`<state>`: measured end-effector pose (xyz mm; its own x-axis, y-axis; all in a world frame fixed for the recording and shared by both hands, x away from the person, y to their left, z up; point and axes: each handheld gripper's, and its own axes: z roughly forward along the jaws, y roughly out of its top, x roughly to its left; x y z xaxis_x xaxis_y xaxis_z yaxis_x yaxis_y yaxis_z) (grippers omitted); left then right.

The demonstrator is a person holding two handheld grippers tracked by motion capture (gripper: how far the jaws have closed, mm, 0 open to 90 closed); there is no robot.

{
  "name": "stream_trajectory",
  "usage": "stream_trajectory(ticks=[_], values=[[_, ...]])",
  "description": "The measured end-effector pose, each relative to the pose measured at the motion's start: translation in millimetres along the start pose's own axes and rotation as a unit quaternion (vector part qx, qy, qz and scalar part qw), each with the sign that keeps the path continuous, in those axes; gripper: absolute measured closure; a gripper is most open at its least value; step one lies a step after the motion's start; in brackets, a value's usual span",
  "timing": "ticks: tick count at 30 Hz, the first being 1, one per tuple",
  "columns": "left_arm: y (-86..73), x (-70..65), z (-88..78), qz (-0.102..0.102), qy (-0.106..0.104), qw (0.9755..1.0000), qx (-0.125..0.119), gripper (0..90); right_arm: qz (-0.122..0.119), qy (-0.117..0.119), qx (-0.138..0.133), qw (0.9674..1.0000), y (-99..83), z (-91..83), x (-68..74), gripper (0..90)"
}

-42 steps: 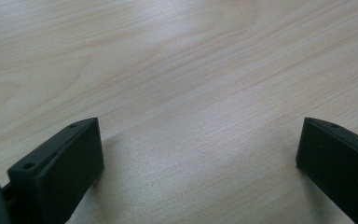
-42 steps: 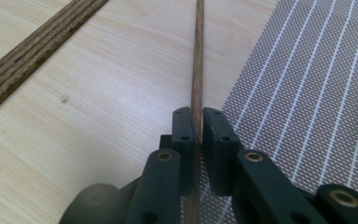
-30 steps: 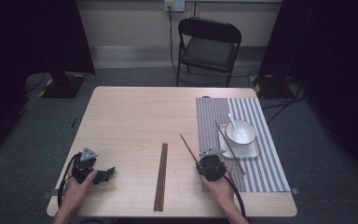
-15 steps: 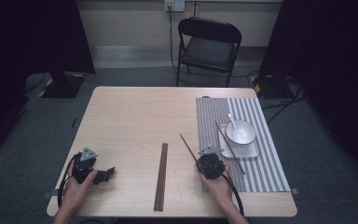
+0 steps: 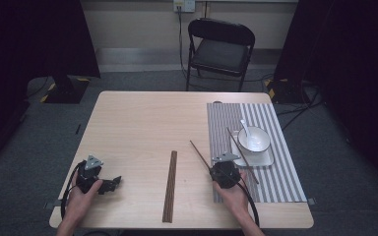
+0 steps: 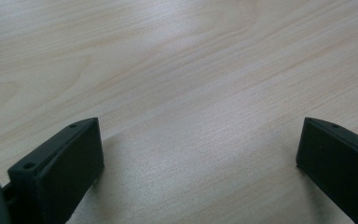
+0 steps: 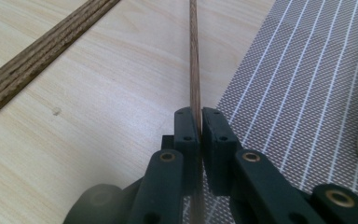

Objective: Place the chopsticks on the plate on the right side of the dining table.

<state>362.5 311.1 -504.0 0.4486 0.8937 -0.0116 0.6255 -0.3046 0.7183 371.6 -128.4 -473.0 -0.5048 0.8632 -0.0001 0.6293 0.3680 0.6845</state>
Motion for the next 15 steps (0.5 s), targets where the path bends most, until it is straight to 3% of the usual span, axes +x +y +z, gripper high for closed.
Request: stream_trajectory(ticks=[15], values=[[0.0,0.1,-0.1,0.001,0.0,1.0,0.0,0.0,0.027,-0.012,-0.011,0.9995,0.6,-16.6,-25.4,85.2]])
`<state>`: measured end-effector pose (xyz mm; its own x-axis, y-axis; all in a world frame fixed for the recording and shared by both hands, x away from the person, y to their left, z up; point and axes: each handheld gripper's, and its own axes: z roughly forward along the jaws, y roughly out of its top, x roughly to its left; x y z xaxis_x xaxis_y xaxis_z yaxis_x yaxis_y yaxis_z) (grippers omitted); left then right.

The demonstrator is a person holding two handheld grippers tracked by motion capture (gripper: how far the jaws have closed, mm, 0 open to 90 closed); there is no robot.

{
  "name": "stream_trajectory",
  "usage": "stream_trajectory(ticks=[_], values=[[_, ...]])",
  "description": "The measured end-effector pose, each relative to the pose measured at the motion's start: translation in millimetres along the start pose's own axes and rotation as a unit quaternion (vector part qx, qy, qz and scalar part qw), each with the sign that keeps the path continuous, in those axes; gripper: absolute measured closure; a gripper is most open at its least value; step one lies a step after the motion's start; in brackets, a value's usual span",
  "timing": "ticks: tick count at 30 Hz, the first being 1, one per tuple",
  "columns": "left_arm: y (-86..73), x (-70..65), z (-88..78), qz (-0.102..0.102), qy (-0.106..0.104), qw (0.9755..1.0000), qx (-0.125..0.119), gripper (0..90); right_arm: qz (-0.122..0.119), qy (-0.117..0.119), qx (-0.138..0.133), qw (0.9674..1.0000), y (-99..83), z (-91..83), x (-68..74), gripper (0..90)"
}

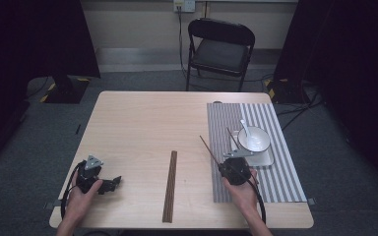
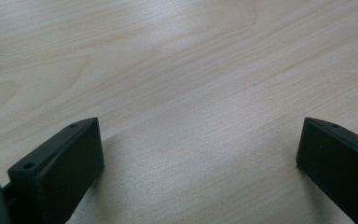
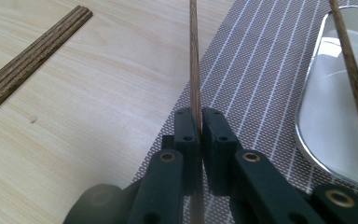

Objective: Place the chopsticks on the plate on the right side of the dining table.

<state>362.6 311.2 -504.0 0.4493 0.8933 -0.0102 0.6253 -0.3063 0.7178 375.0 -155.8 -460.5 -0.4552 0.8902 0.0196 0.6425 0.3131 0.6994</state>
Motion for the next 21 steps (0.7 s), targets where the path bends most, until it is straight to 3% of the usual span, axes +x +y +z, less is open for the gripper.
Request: stream_trajectory(ticks=[21], values=[[0.1,0.0,0.0,-0.001,-0.001,1.0,0.0,0.0,0.028,-0.022,-0.008,0.9993,3.0,-11.6,-29.2,85.2]])
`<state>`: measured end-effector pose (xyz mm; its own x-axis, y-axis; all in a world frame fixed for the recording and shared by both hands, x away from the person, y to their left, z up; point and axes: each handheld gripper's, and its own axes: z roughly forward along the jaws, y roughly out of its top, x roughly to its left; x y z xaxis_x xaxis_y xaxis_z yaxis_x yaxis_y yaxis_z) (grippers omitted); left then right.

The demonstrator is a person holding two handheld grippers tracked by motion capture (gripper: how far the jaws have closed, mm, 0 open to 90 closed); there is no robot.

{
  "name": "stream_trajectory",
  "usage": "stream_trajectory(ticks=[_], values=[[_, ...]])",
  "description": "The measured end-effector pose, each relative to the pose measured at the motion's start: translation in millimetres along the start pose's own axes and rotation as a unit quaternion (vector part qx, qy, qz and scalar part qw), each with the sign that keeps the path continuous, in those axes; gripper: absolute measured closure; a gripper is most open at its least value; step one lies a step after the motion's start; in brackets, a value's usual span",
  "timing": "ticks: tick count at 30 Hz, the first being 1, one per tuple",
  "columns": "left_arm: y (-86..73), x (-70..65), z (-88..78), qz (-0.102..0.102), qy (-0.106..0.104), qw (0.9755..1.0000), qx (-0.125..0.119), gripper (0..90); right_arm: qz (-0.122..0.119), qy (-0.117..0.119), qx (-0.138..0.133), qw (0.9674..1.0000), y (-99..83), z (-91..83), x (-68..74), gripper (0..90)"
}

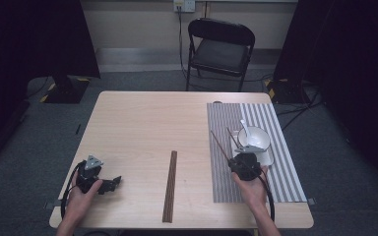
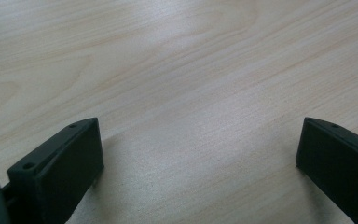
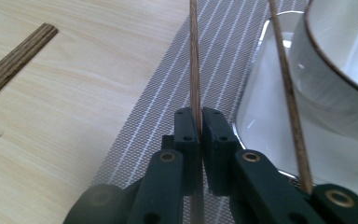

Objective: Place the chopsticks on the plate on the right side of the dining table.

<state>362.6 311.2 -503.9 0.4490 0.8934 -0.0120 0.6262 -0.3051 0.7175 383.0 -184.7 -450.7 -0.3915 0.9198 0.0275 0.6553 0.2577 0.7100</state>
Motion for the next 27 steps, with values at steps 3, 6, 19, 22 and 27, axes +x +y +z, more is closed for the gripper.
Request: stream_trajectory(ticks=[3,6,19,22,27], values=[[0.0,0.0,0.0,0.0,0.0,1.0,0.0,0.0,0.008,-0.005,-0.001,1.0,-0.1,-0.4,-5.8,85.2],[0.0,0.1,0.0,0.001,0.0,1.0,0.0,0.0,0.008,-0.013,0.002,0.9999,-0.6,0.8,-11.3,85.2],[0.0,0.1,0.0,0.001,0.0,1.0,0.0,0.0,0.024,-0.036,0.012,0.999,-3.9,10.0,-28.8,85.2],[0.0,0.1,0.0,0.001,0.0,1.0,0.0,0.0,0.024,-0.039,0.014,0.9989,-5.1,11.6,-30.5,85.2],[0.0,0.0,0.0,0.0,0.0,1.0,0.0,0.0,0.023,-0.045,0.013,0.9986,-6.3,15.5,-32.4,85.1]])
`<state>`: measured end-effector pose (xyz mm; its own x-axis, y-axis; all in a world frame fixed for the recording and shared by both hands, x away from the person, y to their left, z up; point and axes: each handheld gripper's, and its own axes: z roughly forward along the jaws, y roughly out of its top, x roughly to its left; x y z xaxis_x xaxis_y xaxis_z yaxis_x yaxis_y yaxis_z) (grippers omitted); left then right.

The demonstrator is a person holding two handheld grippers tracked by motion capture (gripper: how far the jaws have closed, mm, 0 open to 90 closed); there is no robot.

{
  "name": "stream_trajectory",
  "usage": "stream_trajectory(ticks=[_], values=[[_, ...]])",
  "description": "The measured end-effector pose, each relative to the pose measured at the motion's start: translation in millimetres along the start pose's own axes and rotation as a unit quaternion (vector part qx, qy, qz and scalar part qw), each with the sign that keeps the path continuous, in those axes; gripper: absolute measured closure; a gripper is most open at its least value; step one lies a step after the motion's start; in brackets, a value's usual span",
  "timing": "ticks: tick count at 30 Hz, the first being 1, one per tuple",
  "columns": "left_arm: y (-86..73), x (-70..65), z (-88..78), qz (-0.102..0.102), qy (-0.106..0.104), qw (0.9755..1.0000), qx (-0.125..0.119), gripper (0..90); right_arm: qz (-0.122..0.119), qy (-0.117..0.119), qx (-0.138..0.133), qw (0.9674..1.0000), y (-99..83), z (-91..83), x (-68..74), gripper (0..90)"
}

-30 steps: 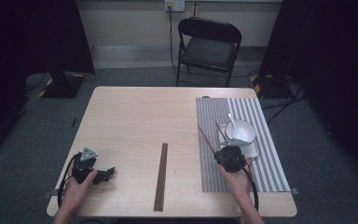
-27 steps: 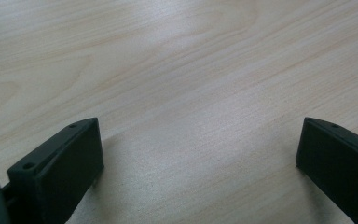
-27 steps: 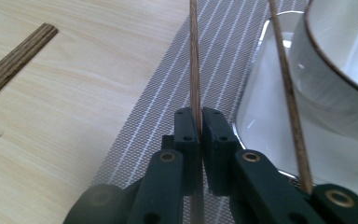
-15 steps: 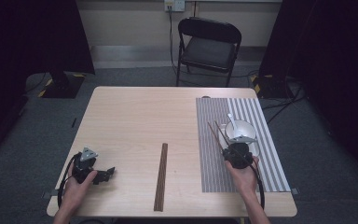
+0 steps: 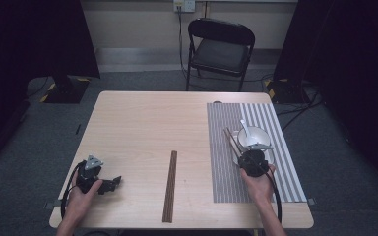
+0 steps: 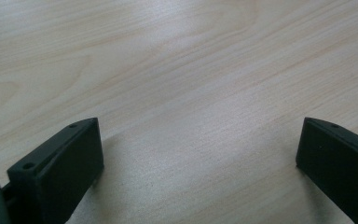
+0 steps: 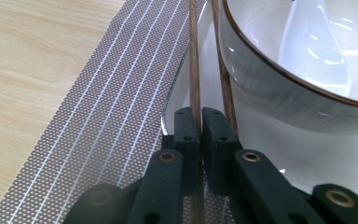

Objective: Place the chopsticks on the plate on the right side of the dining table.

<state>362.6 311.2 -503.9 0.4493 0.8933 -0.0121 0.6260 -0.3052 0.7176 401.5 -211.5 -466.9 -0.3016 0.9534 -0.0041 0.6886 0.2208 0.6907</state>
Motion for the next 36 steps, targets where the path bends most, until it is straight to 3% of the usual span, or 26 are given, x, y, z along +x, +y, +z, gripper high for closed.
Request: stream_trajectory(ticks=[13,21,24,27,36], values=[[0.0,0.1,0.0,0.0,0.0,1.0,0.0,0.0,0.007,-0.01,-0.008,0.9999,-0.5,1.7,-1.7,84.9],[0.0,0.1,0.0,0.001,0.0,1.0,0.0,0.0,0.005,-0.014,-0.02,0.9997,0.6,-6.3,2.7,73.4],[0.0,0.1,-0.1,0.0,0.0,1.0,0.0,0.0,-0.006,-0.001,-0.029,0.9996,1.9,-10.9,6.8,80.5],[0.0,0.1,0.0,0.001,0.0,1.0,0.0,0.0,-0.014,0.008,-0.02,0.9997,1.7,-8.3,10.7,86.9],[0.0,0.1,0.0,0.0,0.0,1.0,0.0,0.0,0.005,-0.002,-0.009,0.9999,-2.9,0.1,0.7,87.9]])
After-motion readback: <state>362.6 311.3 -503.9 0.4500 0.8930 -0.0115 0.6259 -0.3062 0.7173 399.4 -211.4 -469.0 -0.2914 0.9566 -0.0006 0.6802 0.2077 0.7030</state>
